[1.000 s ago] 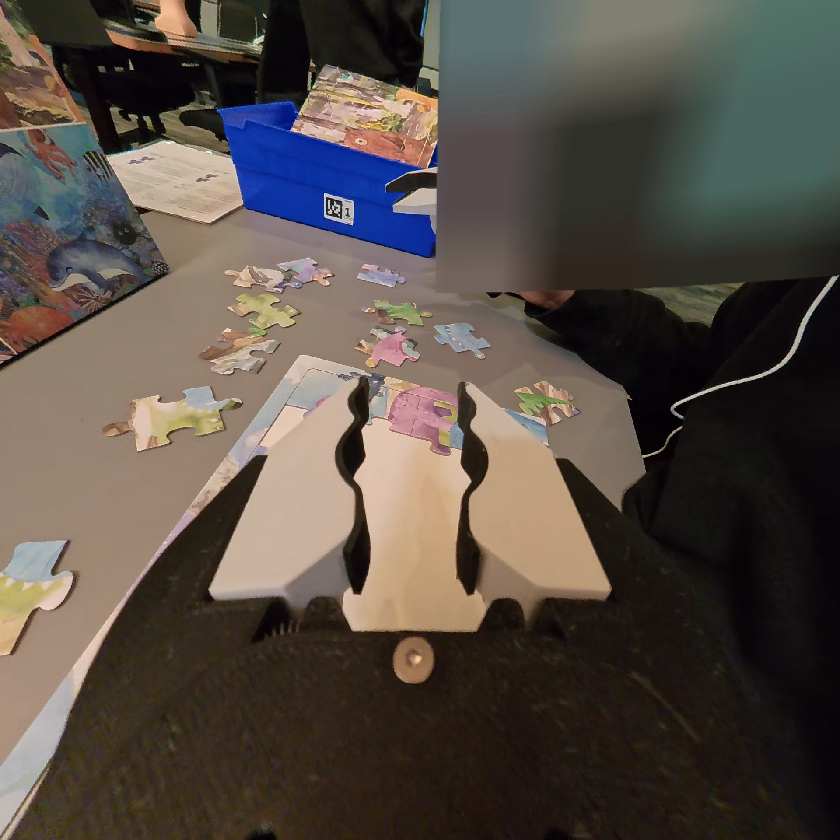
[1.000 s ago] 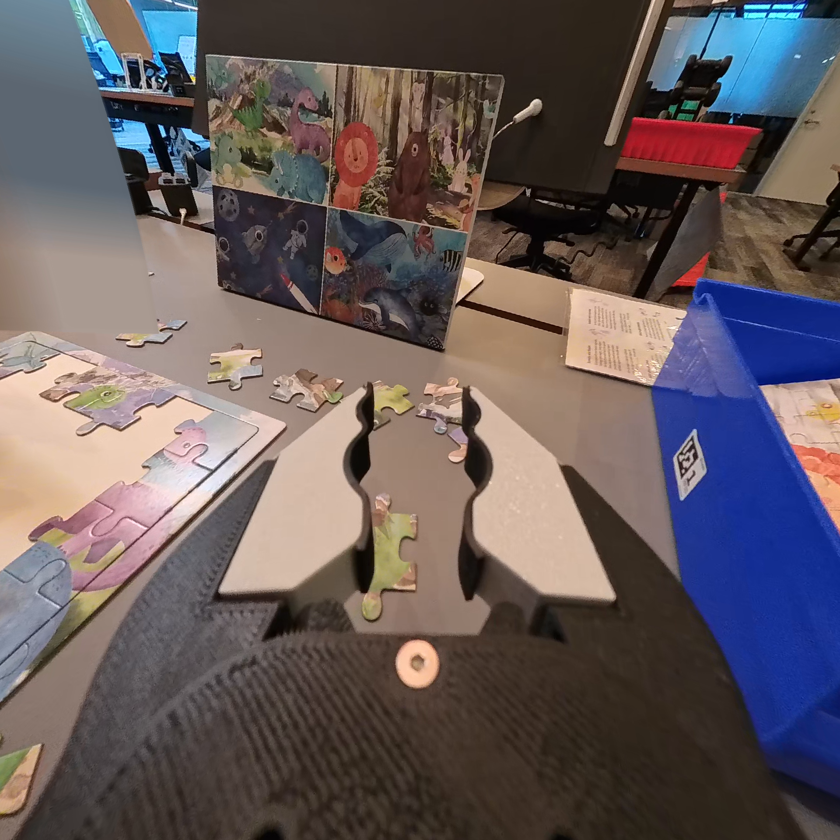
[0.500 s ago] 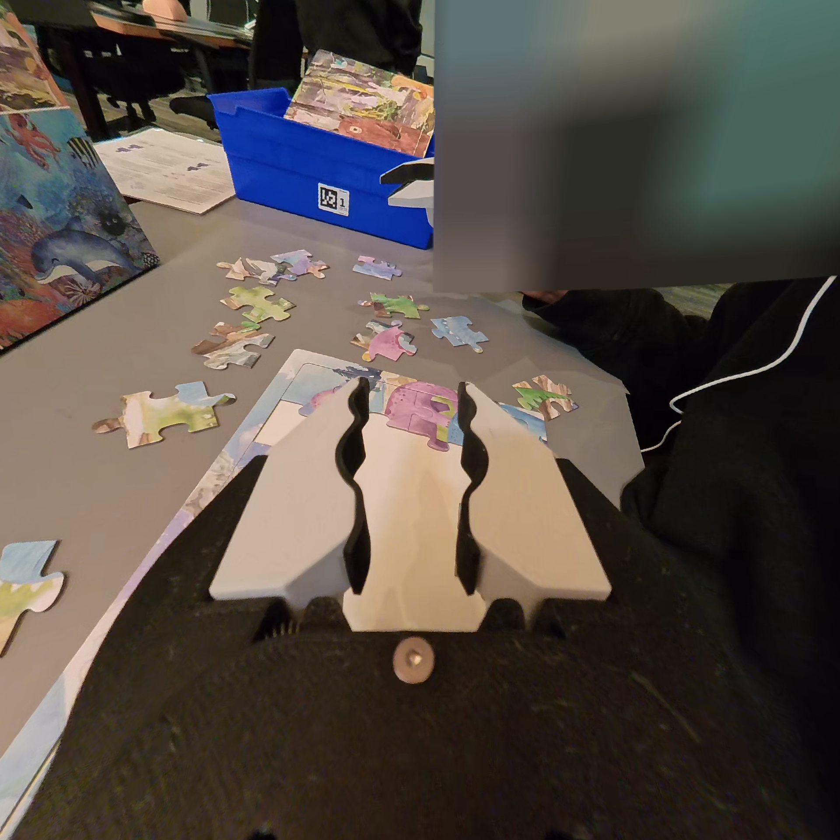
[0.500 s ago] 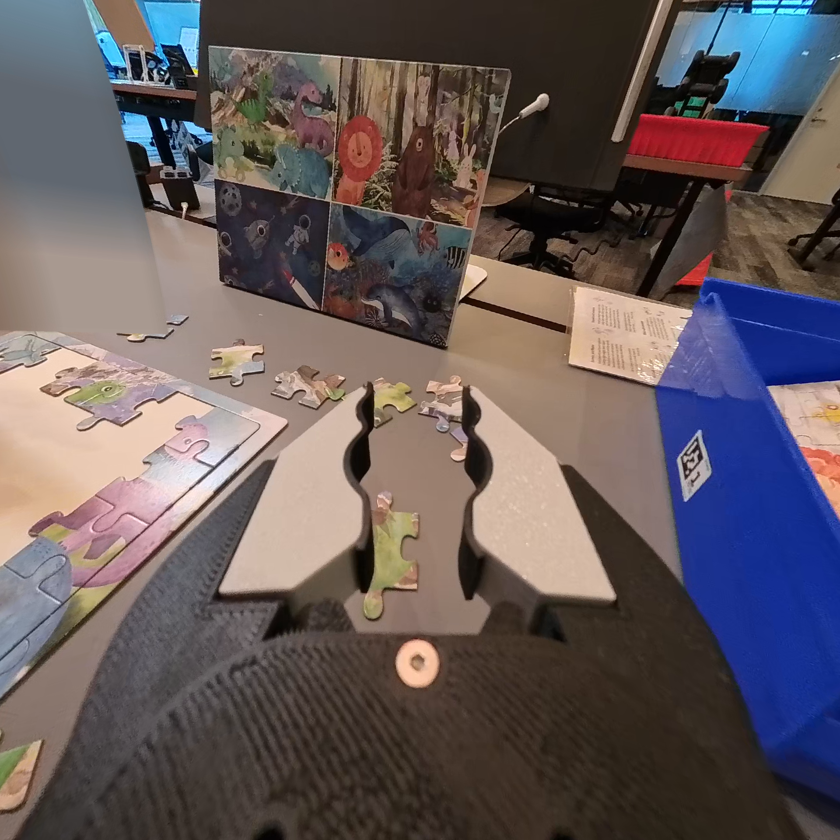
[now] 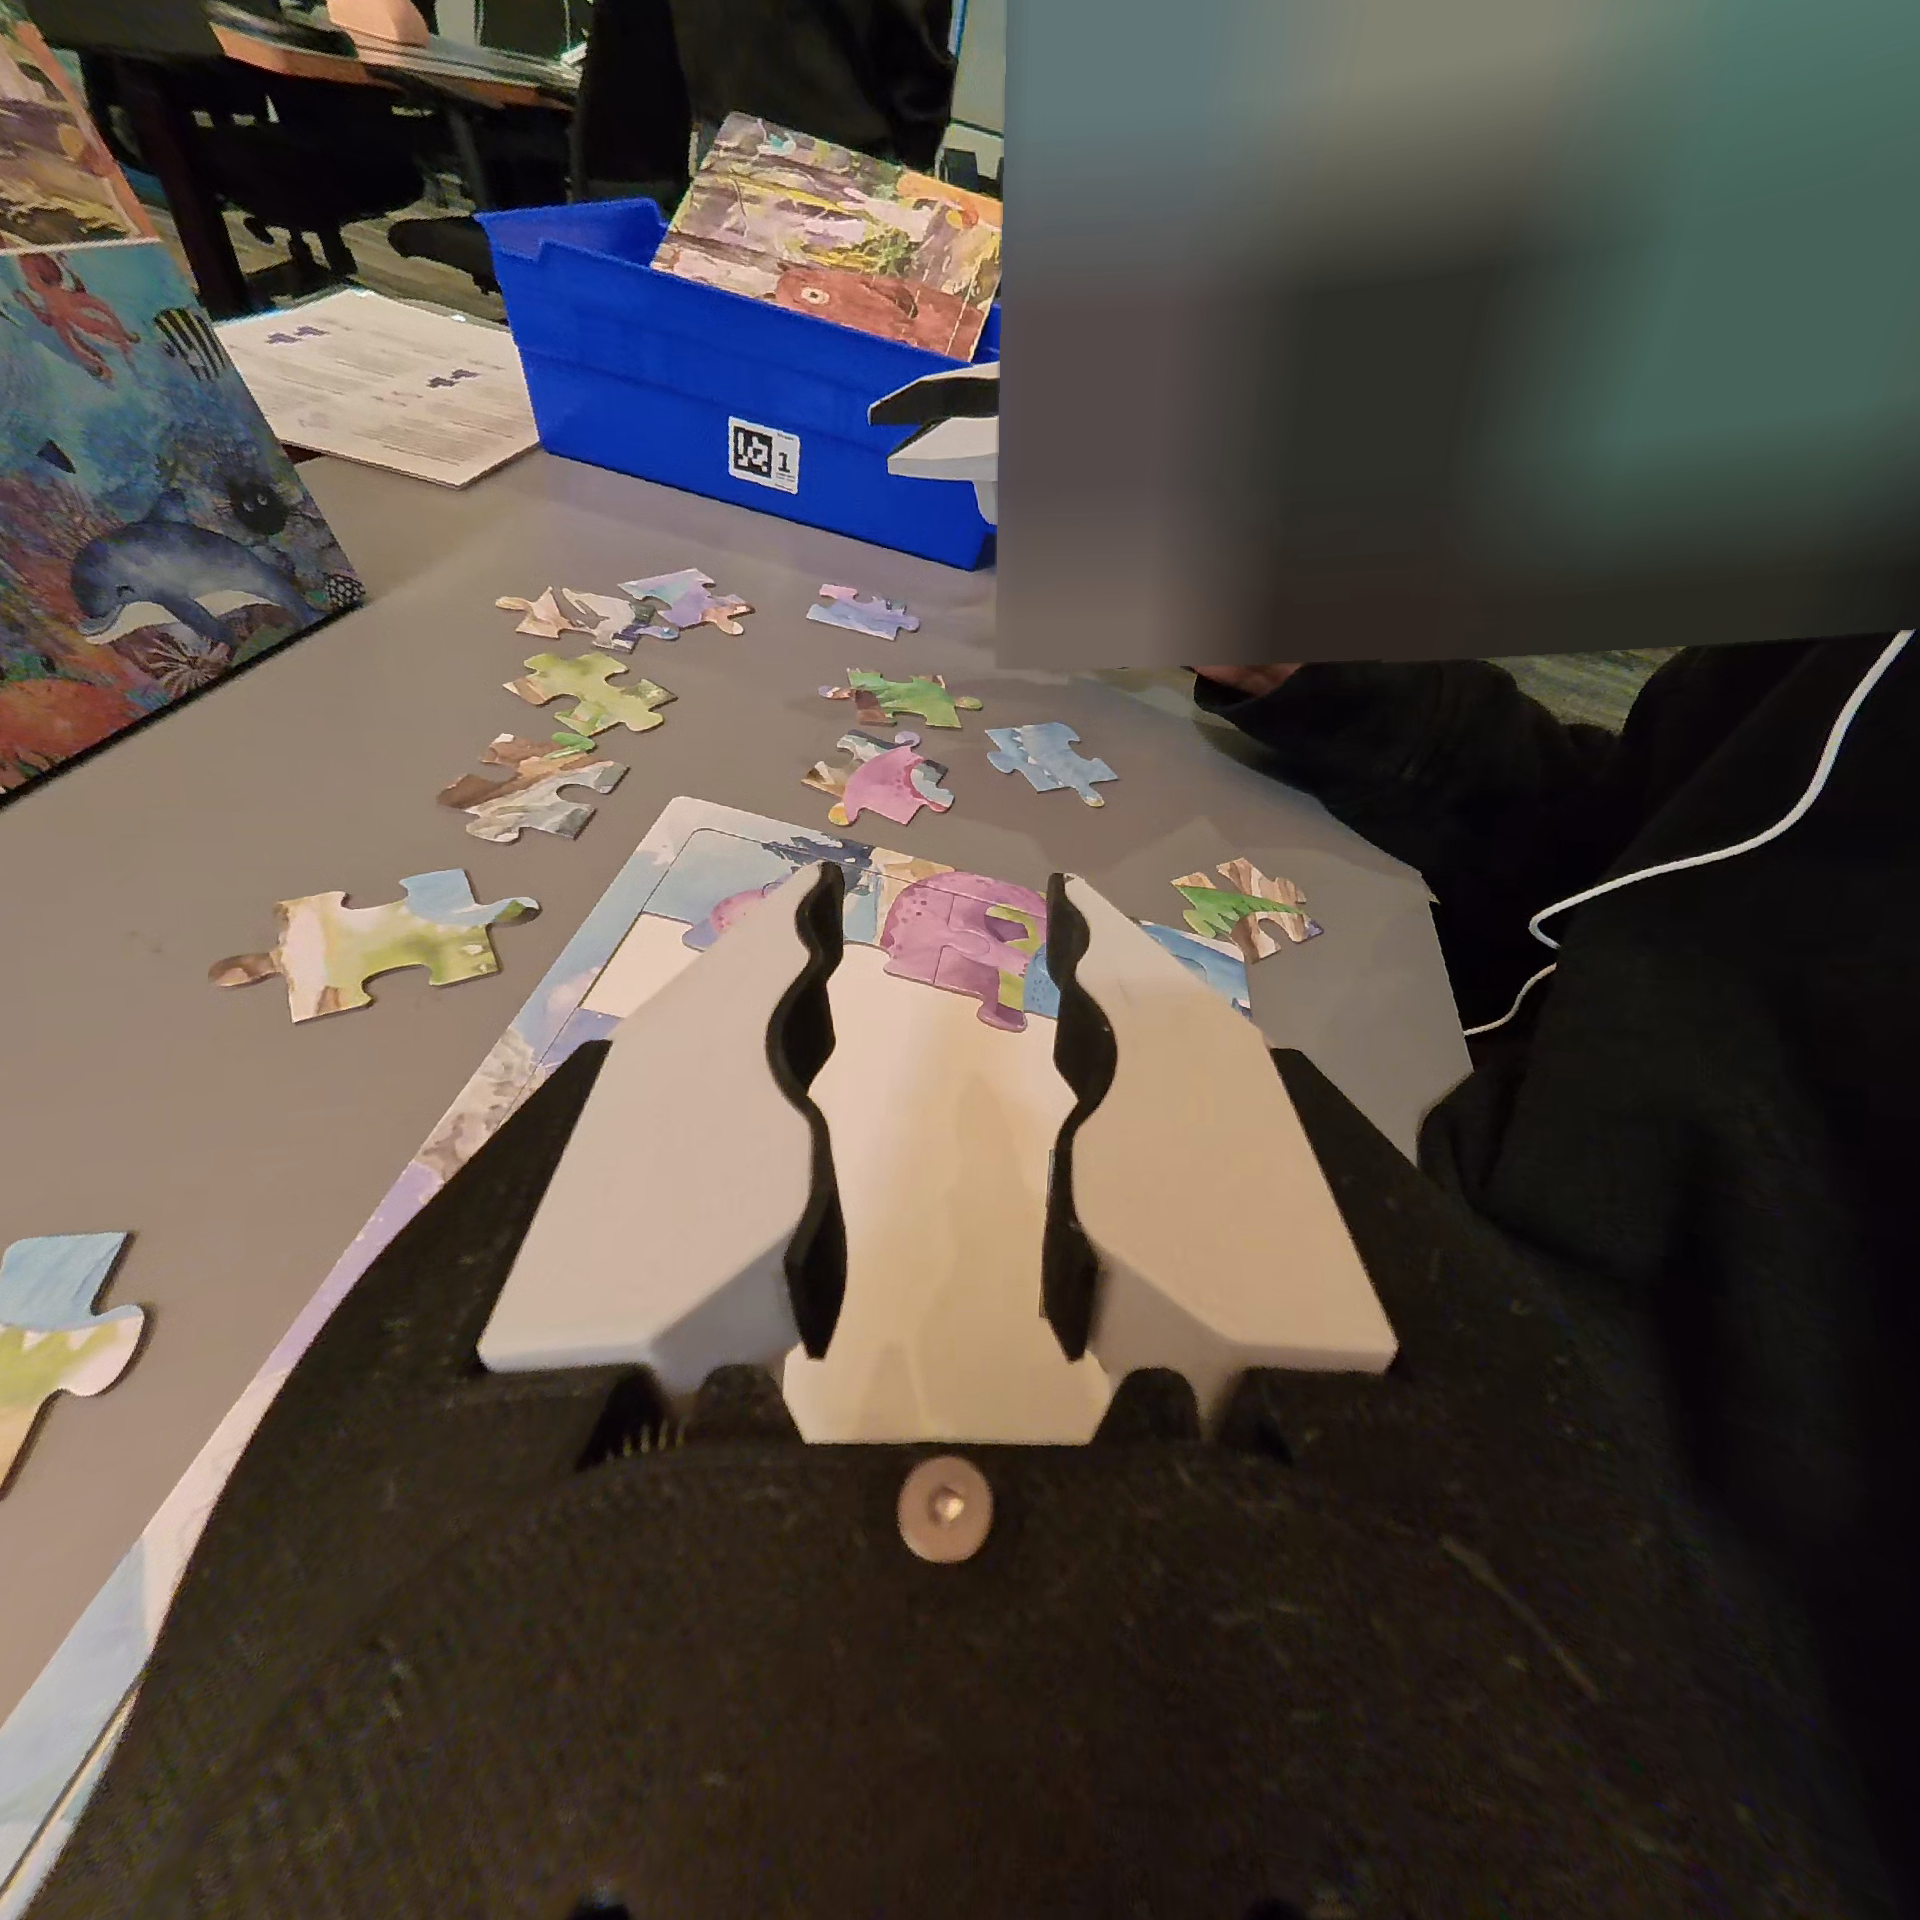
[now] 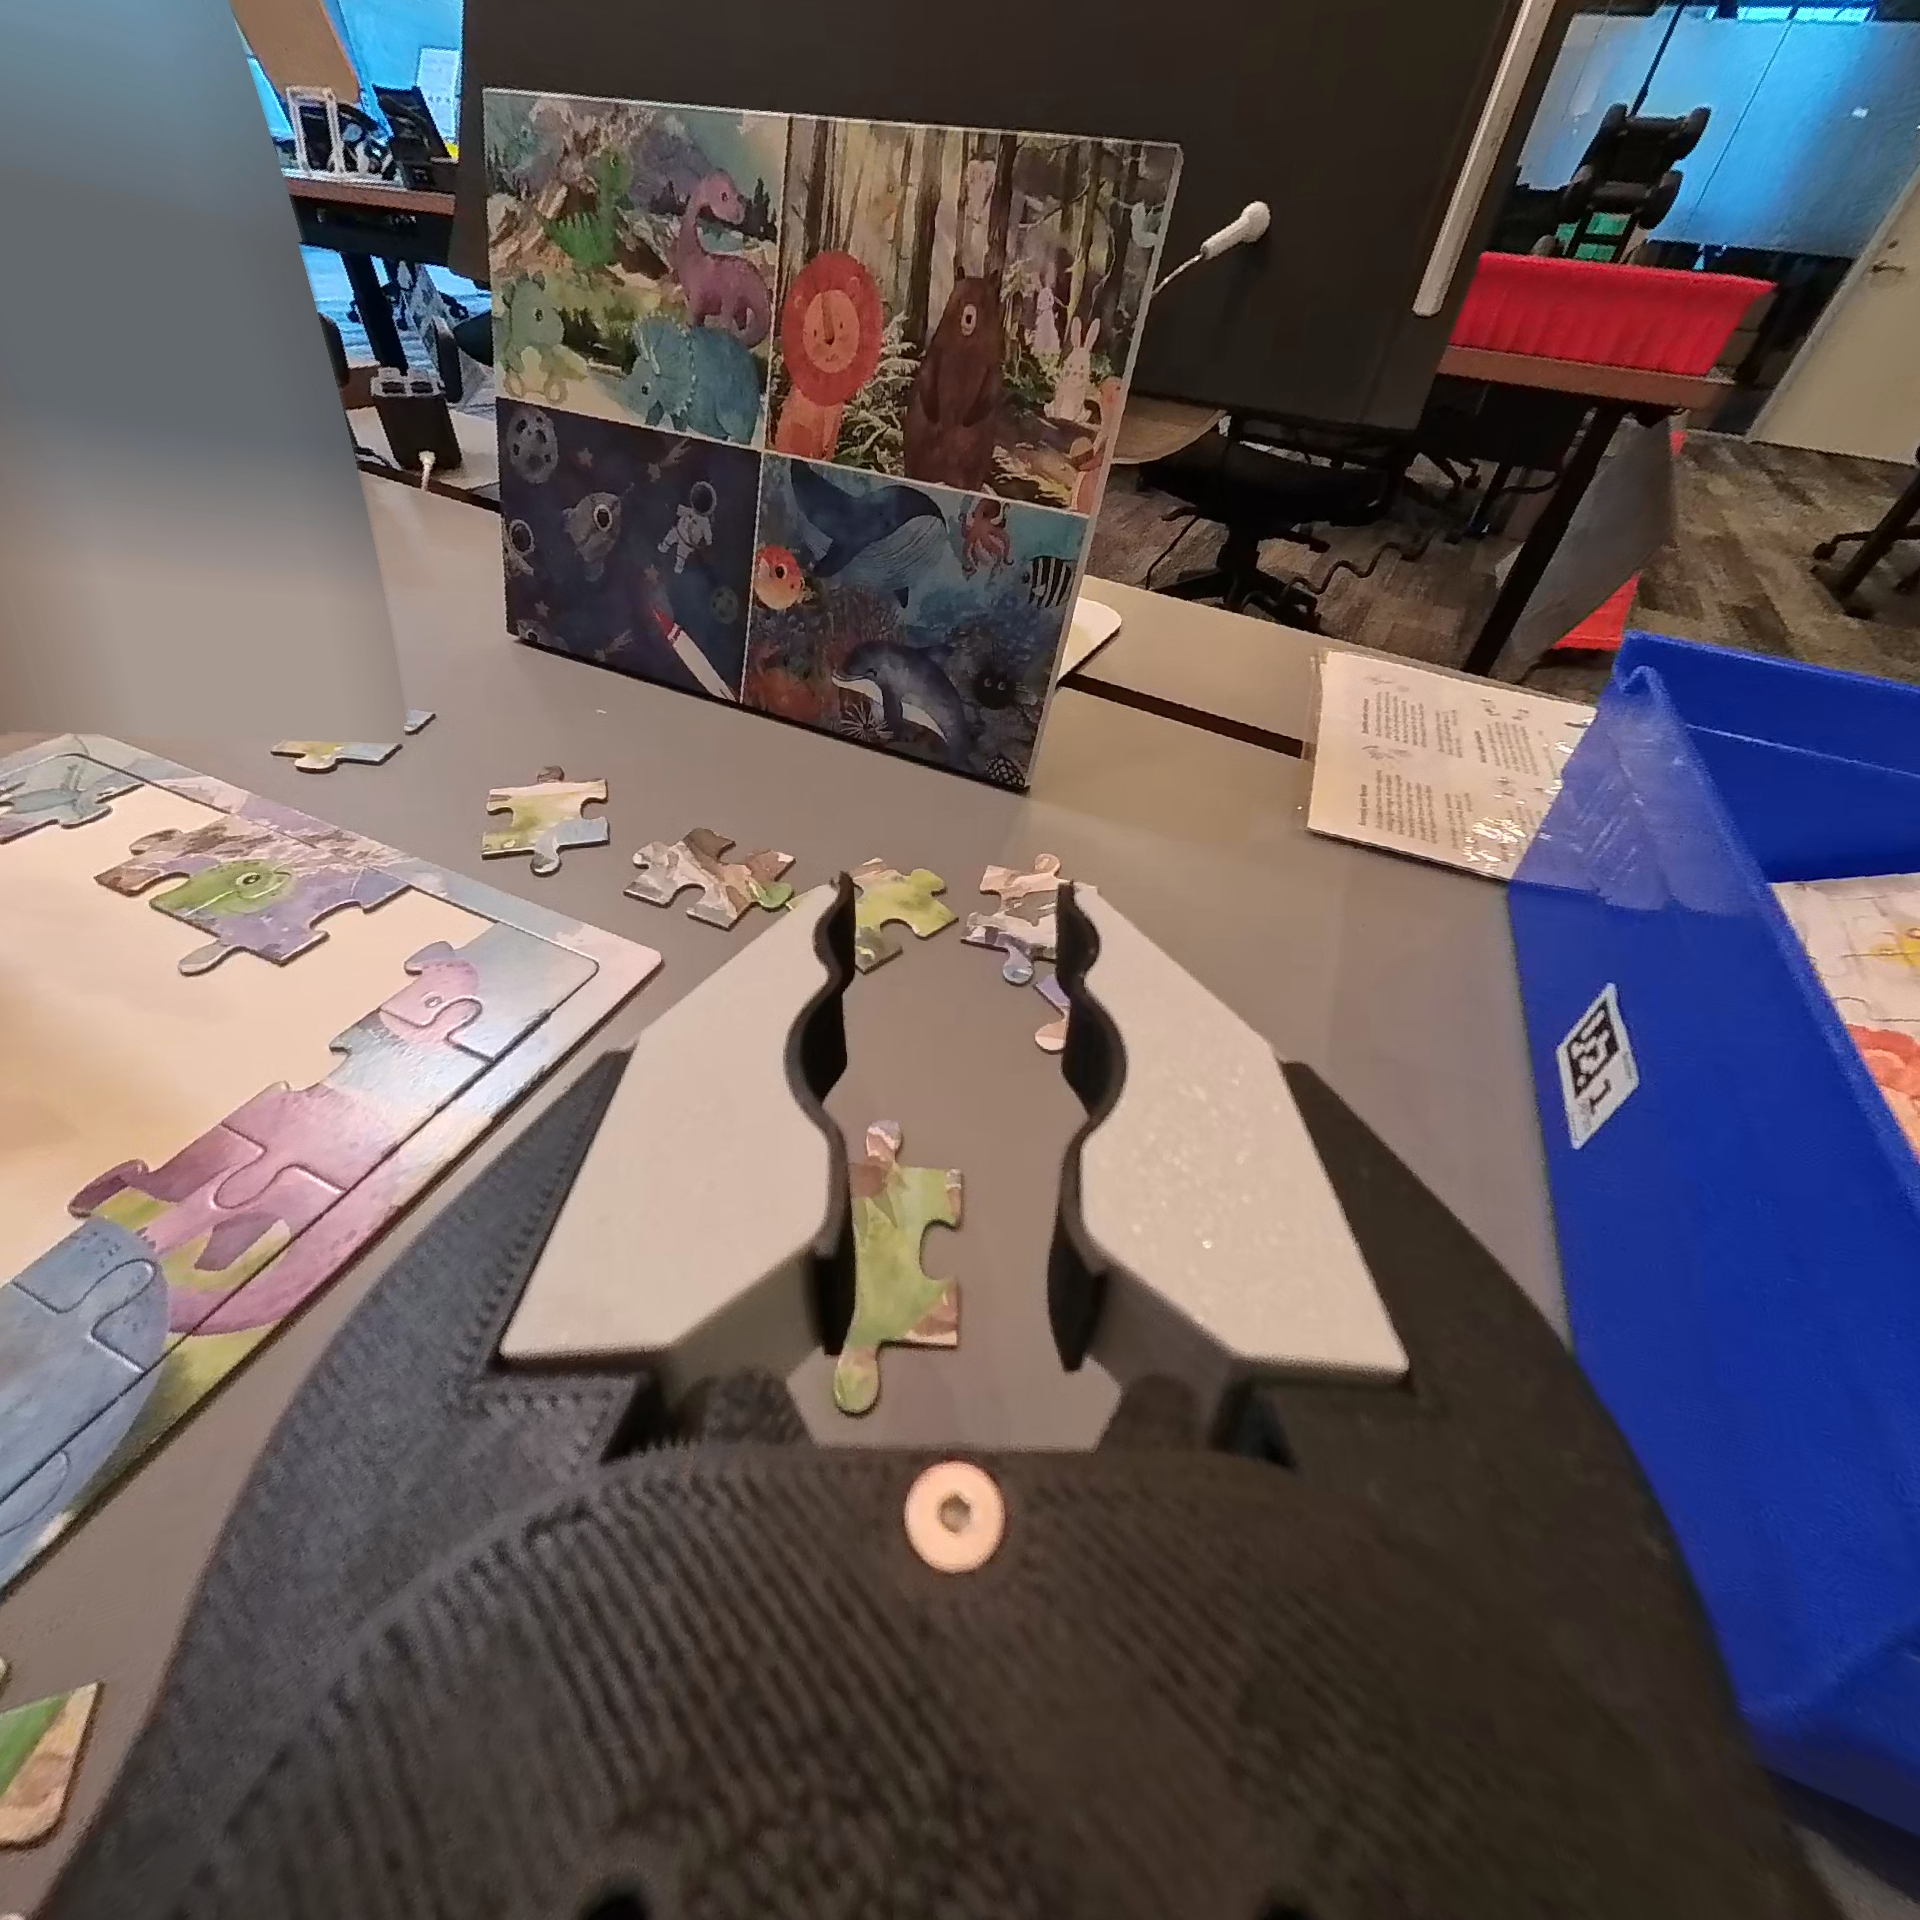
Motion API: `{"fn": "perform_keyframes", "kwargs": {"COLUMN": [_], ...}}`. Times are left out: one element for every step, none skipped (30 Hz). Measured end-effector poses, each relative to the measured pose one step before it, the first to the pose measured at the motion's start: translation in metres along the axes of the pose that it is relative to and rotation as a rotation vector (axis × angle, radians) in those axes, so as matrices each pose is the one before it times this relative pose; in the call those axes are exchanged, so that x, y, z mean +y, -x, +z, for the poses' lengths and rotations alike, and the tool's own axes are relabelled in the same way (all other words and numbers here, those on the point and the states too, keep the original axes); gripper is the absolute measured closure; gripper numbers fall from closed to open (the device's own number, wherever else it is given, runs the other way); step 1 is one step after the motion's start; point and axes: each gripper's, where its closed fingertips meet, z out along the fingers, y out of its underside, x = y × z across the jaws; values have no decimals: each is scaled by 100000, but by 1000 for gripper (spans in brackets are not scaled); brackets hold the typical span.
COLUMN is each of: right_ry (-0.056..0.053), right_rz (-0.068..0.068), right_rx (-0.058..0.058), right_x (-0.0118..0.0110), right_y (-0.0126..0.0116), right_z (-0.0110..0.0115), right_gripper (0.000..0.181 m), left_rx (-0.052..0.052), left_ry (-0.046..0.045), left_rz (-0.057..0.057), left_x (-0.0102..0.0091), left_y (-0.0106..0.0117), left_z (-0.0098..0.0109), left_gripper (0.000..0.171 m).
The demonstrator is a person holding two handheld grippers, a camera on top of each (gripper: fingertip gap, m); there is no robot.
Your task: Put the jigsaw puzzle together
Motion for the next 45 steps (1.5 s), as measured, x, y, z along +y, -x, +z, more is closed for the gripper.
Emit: {"fn": "perform_keyframes", "kwargs": {"right_ry": [114, 46, 78, 84, 152, 199, 168, 99, 39, 79, 129, 92, 55, 26, 47, 71, 89, 128, 81, 44, 63, 61, 44, -15, 0, 19, -25, -151, -325, -24, 509, 533, 262, -50, -206, -225, -314, -337, -373, -446, -580, -752, -941, -1137, -1240], "right_rz": [-52, -61, -80, -114, -111, -91, -93, -141, -158, -124, -81, -64, -59, -61, -86, -68, -16, 0, -81, -151, -141, -73, -15, -18, -39, -35, 7, 74, 184, 492, 780, 717, 475, 179, -160, -601, -1077, -1503, -1961, -2454, -2890, -3060, -2741, -1941, -900], "right_rx": [-9, -37, -11, -16, -25, -49, -25, 13, 39, 24, 3, -6, -12, -7, 32, 16, -60, -75, -16, 66, 68, 13, -31, -22, 9, 12, -43, -106, -87, -256, -821, -1191, -1348, -1510, -1493, -1390, -1104, -818, -414, 166, 817, 1379, 1587, 1331, 751], "right_x": [23, 4, 17, 9, 34, 32, 26, 9, 12, 7, 23, 20, 3, 2, 5, 17, 19, 23, 7, 3, 15, 7, 3, -2, 0, 1, -4, -31, -39, 49, 162, 171, 82, -7, -55, -95, -135, -166, -214, -246, -293, -311, -326, -323, -304], "right_y": [3, 19, 11, 12, 16, 11, 17, 2, 16, 2, 9, 2, 11, 6, -1, -1, 13, 12, 10, -2, 0, 2, 8, 2, -4, 5, 6, 19, 18, 30, 117, 194, 269, 350, 420, 453, 455, 443, 392, 294, 196, 73, -1, -47, -34], "right_z": [7, 5, 13, 2, 23, 14, 20, 10, 2, 11, 10, 8, 13, 2, 1, 10, 9, 15, 11, 5, 5, 0, 10, 1, 0, 3, 2, 9, 43, 114, 143, 146, 136, 112, 79, 51, 19, -26, -60, -113, -160, -200, -224, -237, -221], "right_gripper": [144, 144, 144, 144, 145, 144, 145, 145, 144, 144, 144, 144, 144, 144, 144, 144, 144, 144, 144, 144, 144, 144, 144, 144, 144, 144, 144, 144, 144, 145, 144, 144, 144, 144, 144, 144, 144, 144, 144, 144, 144, 144, 144, 144, 145], "left_rx": [-92, -51, -37, -67, -134, -75, 26, 21, -22, -69, -49, -4, -8, -29, -37, 4, 15, -21, -37, -54, -37, -10, 24, 53, 11, -82, -140, -298, -1472, -5634, -9957, -9316, -4599, -719, 173, -1223, -3422, -4655, -5435, -5700, -4277, -3308, -1877, -102, 729], "left_ry": [17, 17, -26, -31, -37, -34, -52, -33, -4, -20, 11, 36, 24, 25, 16, 26, 9, -8, 10, -20, -21, 18, 63, 65, -9, 3, 23, -34, 90, 1116, 1933, 2215, 3951, 5395, 5256, 4600, 5068, 5174, 4457, 3956, 4017, 3500, 2030, 296, 223], "left_rz": [47, 26, -3, 27, 36, -20, -81, -96, -27, 21, 8, -21, -31, -14, -30, -55, -44, -18, 6, 26, 5, -37, -85, -95, -13, 61, 56, 0, 286, 626, -379, -2668, -4733, -5208, -3764, -1465, 548, 2252, 3321, 3218, 2839, 2286, 1477, 168, -492], "left_x": [2, 2, -2, -11, -13, -5, -8, -5, -1, 0, 1, 10, 3, -1, 12, -1, 9, -2, 0, -10, -3, 8, 14, 14, -3, 3, 1, -5, 23, 193, 284, 227, 247, 279, 156, 48, 97, 125, 86, 121, 183, 144, -43, -297, -282], "left_y": [16, 9, 7, -1, 21, 20, 2, 2, 13, 1, 7, 9, -1, 11, 5, 15, -5, 13, 4, 9, 6, 9, 1, 7, -4, 6, 22, 53, 270, 1059, 1974, 2092, 1477, 834, 572, 619, 830, 874, 852, 774, 431, 244, 39, -155, -166], "left_z": [-1, -1, -8, -1, -9, -6, -5, -6, -8, 0, -1, 11, -2, 9, 1, 1, 11, -8, 9, -11, 1, 12, 9, 0, 10, -1, 8, -6, -8, -38, -75, 68, 285, 438, 528, 676, 836, 972, 1052, 1084, 1047, 955, 773, 451, 214], "left_gripper": [135, 134, 134, 134, 134, 134, 134, 134, 134, 134, 134, 134, 134, 134, 134, 134, 134, 134, 134, 134, 134, 134, 134, 134, 134, 134, 134, 134, 133, 133, 135, 134, 127, 120, 117, 112, 106, 101, 98, 95, 94, 94, 89, 90, 94]}}
